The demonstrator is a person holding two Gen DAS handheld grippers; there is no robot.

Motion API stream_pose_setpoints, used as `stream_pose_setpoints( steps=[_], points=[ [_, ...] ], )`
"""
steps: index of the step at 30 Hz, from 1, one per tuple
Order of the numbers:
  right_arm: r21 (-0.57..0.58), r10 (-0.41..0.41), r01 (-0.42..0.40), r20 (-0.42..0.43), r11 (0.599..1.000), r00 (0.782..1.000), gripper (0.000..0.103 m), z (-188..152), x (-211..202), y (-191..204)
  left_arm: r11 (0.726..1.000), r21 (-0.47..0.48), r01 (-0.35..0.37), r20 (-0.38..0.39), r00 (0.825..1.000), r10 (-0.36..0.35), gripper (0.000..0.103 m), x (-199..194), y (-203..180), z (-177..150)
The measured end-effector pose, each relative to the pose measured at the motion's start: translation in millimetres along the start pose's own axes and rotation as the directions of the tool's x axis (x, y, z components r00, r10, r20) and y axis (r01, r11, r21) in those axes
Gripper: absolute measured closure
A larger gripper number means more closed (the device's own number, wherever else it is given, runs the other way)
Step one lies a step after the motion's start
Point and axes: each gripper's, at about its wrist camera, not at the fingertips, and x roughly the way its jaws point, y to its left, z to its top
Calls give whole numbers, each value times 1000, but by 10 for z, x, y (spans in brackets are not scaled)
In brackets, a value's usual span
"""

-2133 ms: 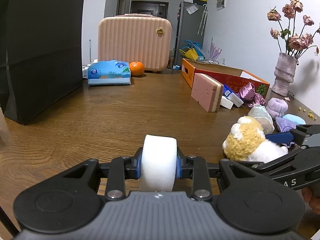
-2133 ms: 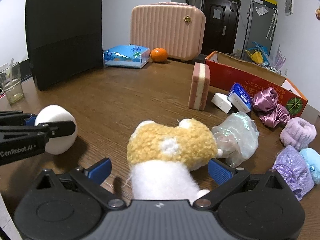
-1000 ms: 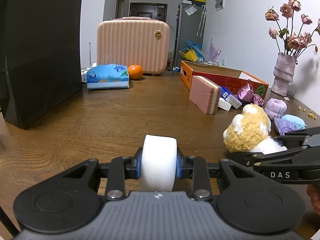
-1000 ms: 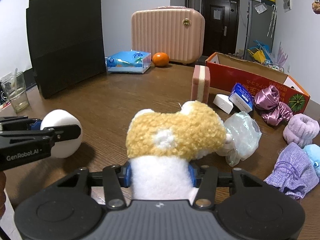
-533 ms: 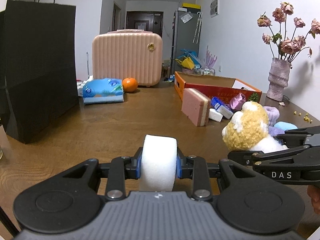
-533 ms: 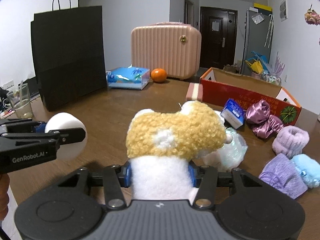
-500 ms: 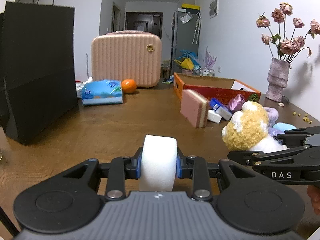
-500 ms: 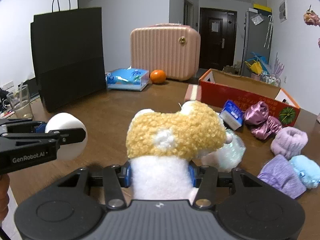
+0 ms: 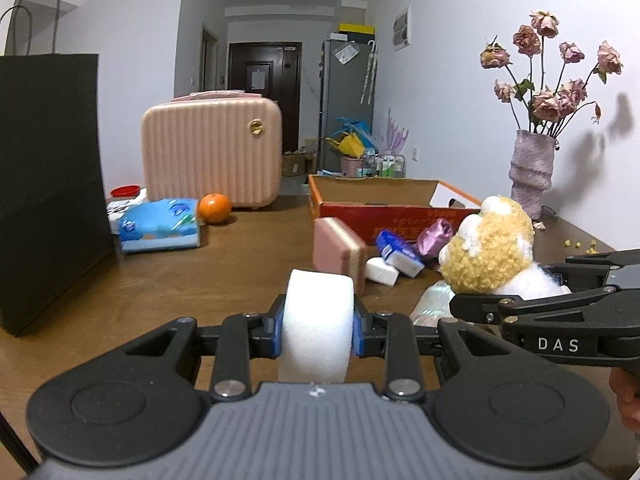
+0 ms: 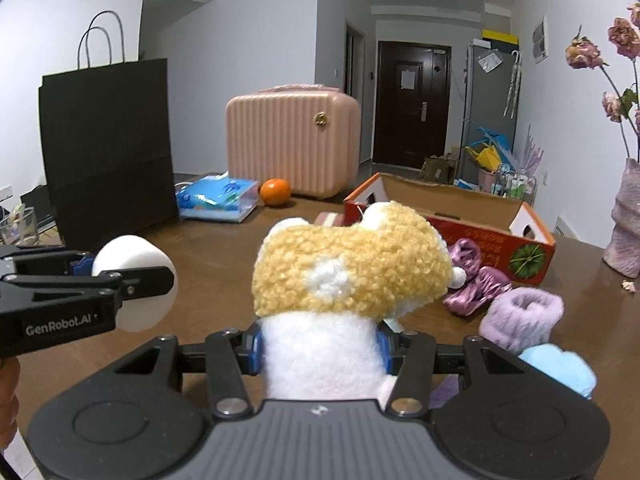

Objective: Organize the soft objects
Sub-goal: 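Carry the sponge and plush sheep in both grippers over the cardboard box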

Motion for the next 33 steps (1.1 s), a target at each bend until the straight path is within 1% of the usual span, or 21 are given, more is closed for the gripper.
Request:
stream_pose_setpoints(
  steps=[13, 23, 30, 33],
  points=[
    [39, -49, 47, 48, 998, 998, 54, 131, 105, -521, 999, 37, 29, 16, 999, -29, 73, 390, -373, 339],
    [72, -88, 82, 82, 994, 993, 54, 279, 354, -916, 998, 42, 38, 20, 999, -39, 73, 825, -619, 579],
    [68, -109, 102, 95, 992, 990, 54, 398, 544, -1138, 999, 27, 47, 35, 998, -48, 73, 1139, -760, 759],
    [72, -116, 108, 110, 992, 987, 54, 477, 605, -1260, 998, 37, 47, 42, 998, -49, 73, 1257, -827, 826]
  ],
)
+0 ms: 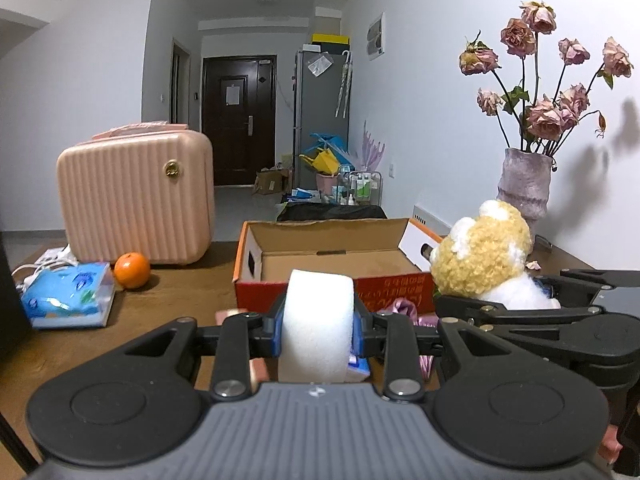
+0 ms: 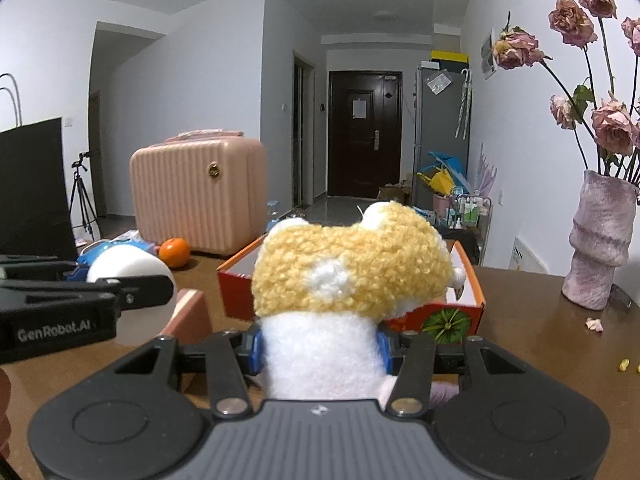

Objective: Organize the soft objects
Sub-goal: 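Carry the sponge and plush sheep in both grippers over the cardboard box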

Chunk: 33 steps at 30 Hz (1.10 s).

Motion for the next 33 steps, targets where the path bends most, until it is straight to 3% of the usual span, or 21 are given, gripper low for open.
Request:
stream_pose_setpoints(
  steps=[16, 33],
  points=[
    [0, -36, 36, 53, 999, 998, 54, 346, 460, -408, 1000, -29, -11, 51, 999, 12, 73, 586, -85, 332],
    [1, -36, 36, 33, 999, 999, 54, 635, 1012, -710, 998, -44, -39, 56, 998, 41, 73, 1235, -82, 586]
  ],
)
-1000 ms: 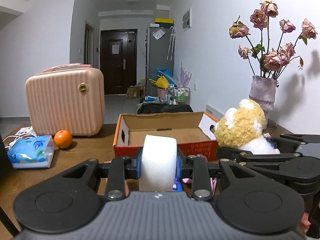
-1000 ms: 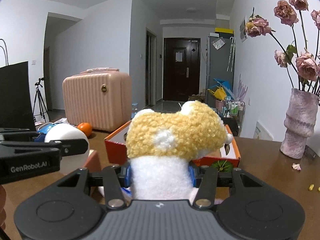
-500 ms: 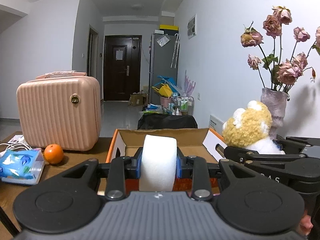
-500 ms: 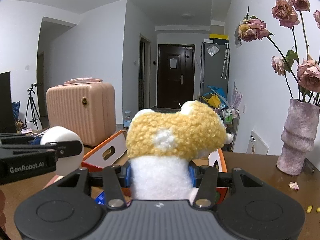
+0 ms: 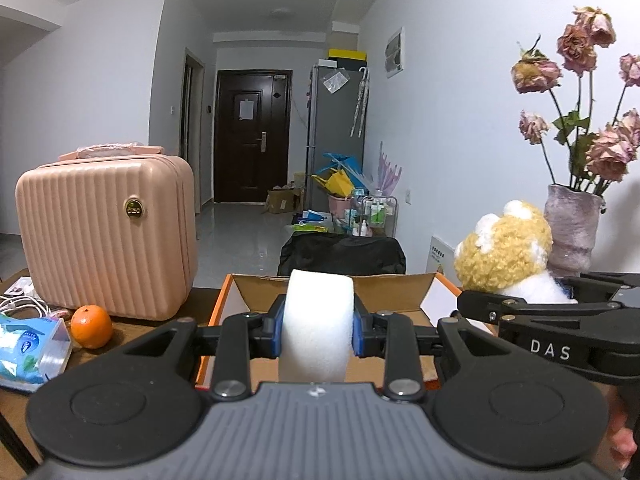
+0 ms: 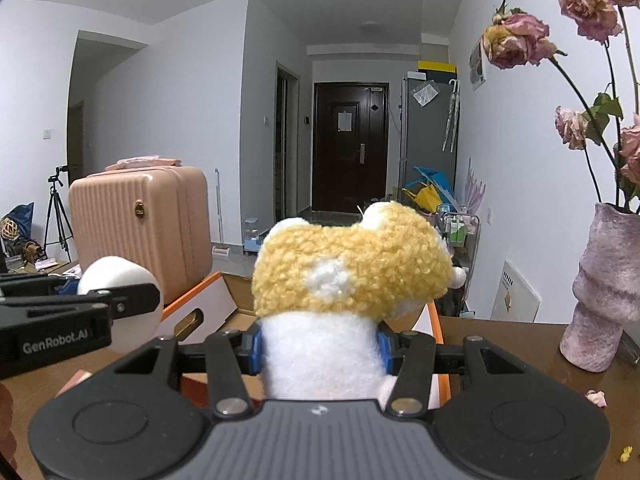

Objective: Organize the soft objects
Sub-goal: 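Carry the sponge and plush sheep in both grippers over the cardboard box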

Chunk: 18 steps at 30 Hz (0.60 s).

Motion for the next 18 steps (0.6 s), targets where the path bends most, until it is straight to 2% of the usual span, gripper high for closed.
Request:
stream_pose_setpoints(
  steps=[12, 18],
  points=[
    [0, -2, 2, -62, 1000, 998, 54, 114, 475, -161, 999, 4, -39, -17, 999, 39, 73, 457, -34, 84],
    [23, -15, 17, -106, 1000, 994, 54, 106, 725, -260, 996, 14, -84, -49, 995, 84, 73, 712, -19, 68]
  ],
)
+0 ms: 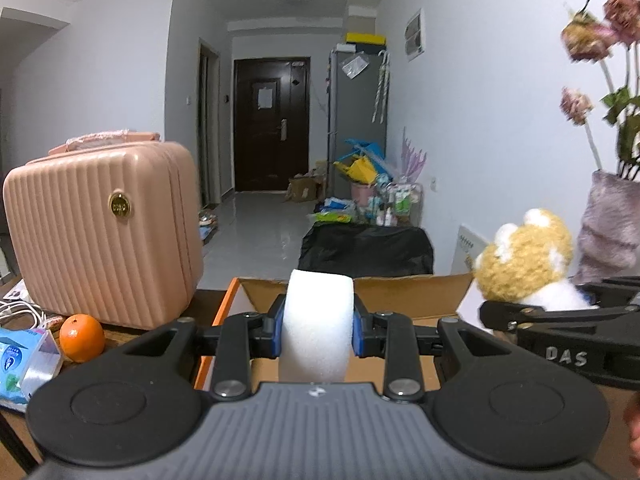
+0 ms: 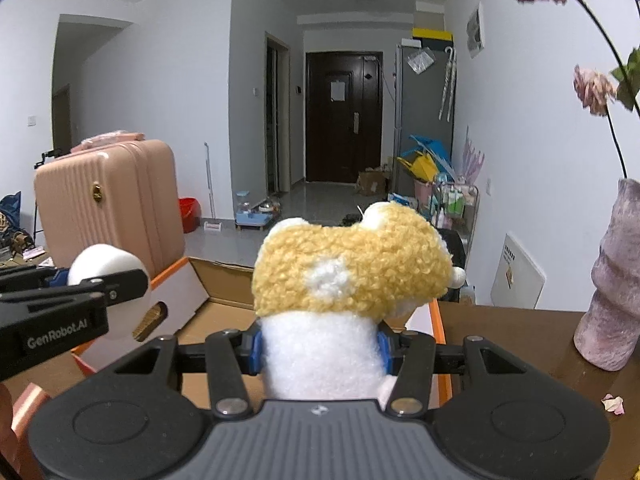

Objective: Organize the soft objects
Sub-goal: 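Carry the sponge and plush sheep in both grippers over the cardboard box, then open both grippers to drop the sponge and plush sheep into the box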

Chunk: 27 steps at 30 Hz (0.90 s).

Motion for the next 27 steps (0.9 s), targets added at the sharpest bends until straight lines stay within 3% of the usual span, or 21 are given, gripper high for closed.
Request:
stream_pose_setpoints(
  steps=[19, 22, 24, 26, 27],
  points=[
    [33, 21, -20, -32, 999, 999, 53, -162, 414, -40, 999, 13, -48, -75, 996, 49, 72, 301, -6, -121],
    [39, 24, -22, -41, 999, 999, 46, -164, 409, -71, 999, 5, -48, -78, 996, 48, 56, 291, 5, -115],
    [41, 13, -11, -41, 999, 999, 36, -161, 403, -79, 998, 3, -68, -71, 995, 68, 33, 276, 8, -112],
    [41, -3, 5, -37, 999, 999, 12, -165, 386, -84, 997, -4, -82, -66, 994, 82, 21, 253, 17, -104],
    [43, -13, 15, -30, 999, 999, 9, -162, 371, -87, 996, -13, -85, -68, 994, 84, 9, 244, 30, -99]
  ],
)
